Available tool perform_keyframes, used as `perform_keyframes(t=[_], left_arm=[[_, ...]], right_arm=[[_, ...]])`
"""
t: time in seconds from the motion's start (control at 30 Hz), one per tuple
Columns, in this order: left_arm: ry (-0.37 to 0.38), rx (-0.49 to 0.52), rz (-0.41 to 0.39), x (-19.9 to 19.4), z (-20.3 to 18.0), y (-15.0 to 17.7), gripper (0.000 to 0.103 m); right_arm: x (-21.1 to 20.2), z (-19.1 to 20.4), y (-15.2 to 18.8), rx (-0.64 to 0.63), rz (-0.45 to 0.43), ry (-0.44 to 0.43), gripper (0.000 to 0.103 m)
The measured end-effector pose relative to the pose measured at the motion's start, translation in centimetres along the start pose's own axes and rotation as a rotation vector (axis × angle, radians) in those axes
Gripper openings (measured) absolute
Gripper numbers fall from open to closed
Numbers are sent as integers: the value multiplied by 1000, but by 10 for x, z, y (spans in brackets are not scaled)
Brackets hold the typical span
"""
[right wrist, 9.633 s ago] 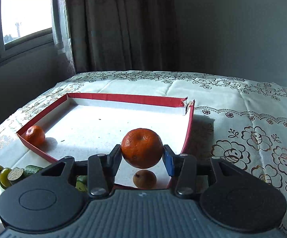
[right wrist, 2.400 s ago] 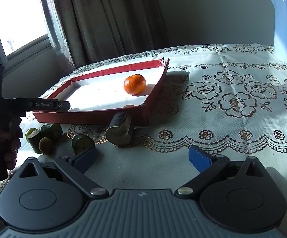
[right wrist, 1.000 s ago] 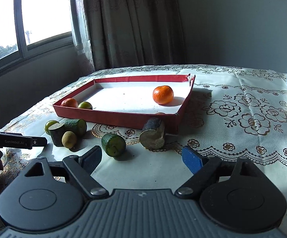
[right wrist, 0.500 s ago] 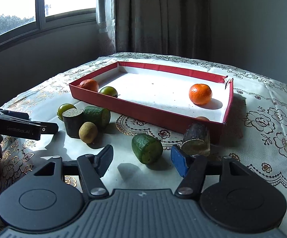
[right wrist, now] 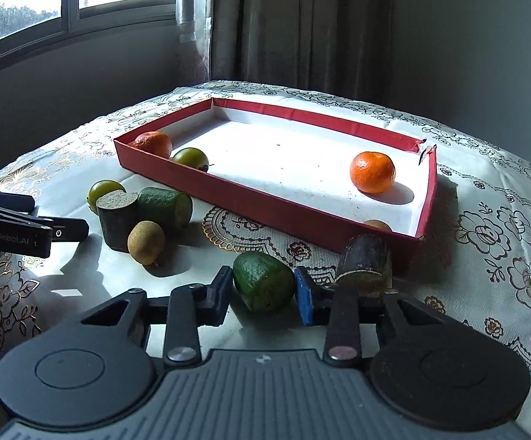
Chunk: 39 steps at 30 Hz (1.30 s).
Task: Organize fruits
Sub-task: 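Lower the cucumber chunk into the box beside the mandarin, open right gripper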
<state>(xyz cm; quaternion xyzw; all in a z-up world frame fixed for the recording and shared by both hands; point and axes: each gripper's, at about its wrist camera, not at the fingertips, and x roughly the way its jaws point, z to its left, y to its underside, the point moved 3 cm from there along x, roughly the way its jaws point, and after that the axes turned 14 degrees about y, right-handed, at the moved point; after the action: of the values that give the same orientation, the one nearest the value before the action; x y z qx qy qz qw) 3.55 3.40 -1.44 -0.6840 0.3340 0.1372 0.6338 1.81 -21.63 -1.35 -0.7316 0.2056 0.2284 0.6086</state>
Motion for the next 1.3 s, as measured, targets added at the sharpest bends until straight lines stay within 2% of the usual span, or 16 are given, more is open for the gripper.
perform_keyframes(t=[0.4, 0.6, 1.03, 1.3], left_arm=[[0, 0, 0, 0, 0, 0, 103], [0, 1, 0, 0, 0, 0, 103], [0, 1, 0, 0, 0, 0, 103], [0, 1, 0, 1, 0, 0, 103]], right_arm=[[-16, 4, -4, 12, -64, -35, 35], [-25, 1, -18, 37, -103, -42, 35], [-17, -40, -72, 117, -188, 57, 35], [25, -73, -75, 189, -120, 127, 35]])
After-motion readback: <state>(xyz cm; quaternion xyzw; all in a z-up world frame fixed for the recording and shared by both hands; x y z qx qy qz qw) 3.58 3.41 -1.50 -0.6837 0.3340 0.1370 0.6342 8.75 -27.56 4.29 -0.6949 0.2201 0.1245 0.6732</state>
